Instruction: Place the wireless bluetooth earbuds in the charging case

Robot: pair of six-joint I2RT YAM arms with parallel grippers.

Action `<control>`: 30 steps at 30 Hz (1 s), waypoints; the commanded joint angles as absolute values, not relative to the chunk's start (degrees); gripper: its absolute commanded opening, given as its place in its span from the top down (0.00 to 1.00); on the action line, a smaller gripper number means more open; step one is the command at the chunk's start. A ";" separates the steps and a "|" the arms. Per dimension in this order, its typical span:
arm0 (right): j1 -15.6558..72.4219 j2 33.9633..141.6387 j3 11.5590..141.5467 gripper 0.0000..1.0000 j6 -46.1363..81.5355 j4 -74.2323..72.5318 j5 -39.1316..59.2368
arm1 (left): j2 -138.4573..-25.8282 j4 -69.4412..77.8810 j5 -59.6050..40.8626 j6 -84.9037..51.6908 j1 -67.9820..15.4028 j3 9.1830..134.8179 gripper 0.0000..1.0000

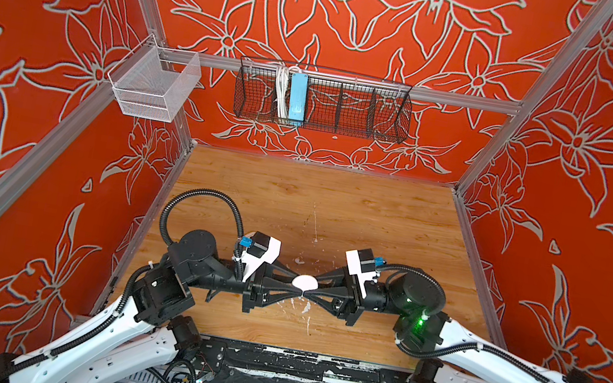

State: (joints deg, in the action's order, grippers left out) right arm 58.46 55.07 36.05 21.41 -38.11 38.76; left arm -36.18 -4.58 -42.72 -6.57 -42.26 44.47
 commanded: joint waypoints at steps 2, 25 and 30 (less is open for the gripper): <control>59.07 55.54 38.33 1.00 20.30 -41.09 38.26 | -36.93 -3.23 -44.12 -5.98 -42.01 44.78 0.69; 59.50 54.99 38.03 0.80 20.39 -41.25 35.85 | -37.07 -2.96 -43.62 -5.63 -42.01 44.65 0.93; 59.50 52.44 37.75 0.53 19.24 -37.91 32.13 | -38.10 -3.73 -40.59 -4.77 -42.06 45.39 1.00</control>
